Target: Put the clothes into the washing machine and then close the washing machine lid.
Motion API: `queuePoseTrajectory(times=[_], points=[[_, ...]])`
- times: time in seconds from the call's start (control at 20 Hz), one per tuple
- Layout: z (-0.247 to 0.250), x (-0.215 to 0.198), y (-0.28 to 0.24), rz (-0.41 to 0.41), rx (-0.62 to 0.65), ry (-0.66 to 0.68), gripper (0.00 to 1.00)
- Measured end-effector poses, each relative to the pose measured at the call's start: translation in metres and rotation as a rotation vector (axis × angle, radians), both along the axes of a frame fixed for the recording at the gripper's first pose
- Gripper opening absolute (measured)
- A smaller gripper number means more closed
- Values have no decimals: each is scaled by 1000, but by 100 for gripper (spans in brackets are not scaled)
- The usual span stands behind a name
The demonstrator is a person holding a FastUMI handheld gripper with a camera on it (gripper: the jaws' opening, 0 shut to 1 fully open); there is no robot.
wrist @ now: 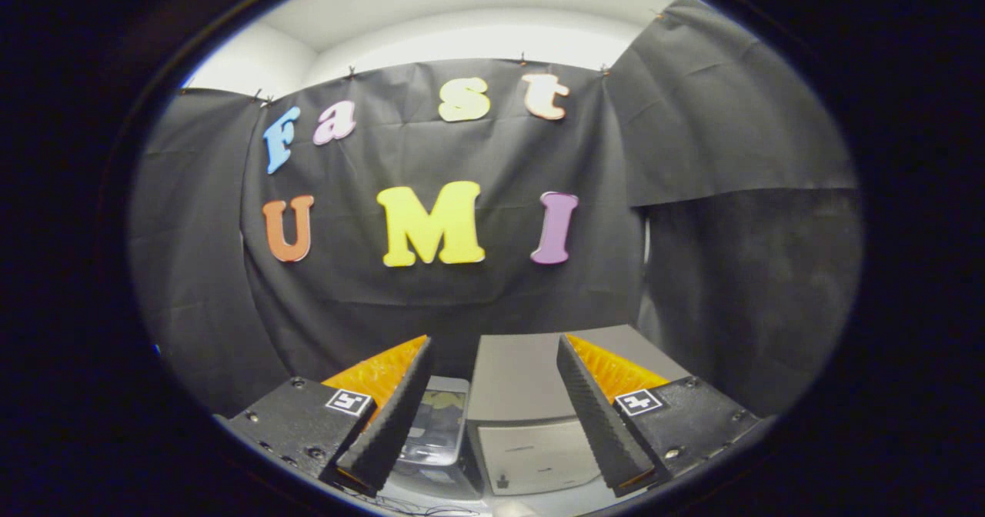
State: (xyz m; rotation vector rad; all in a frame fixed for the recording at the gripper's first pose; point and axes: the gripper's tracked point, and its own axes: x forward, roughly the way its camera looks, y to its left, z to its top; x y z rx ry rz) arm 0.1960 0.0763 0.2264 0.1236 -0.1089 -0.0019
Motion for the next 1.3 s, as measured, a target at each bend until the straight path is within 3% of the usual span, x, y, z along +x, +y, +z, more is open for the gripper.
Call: queuePoseTrajectory(times=[0.35, 0.8, 1.05, 1.3], points=[[-72, -70, -108, -86, 35, 34, 100], [-201, -156, -159, -59, 0, 212, 100], [-202, -195, -164, -43, -16, 144, 100], [-219, -209, -165, -40, -38, 133, 100]])
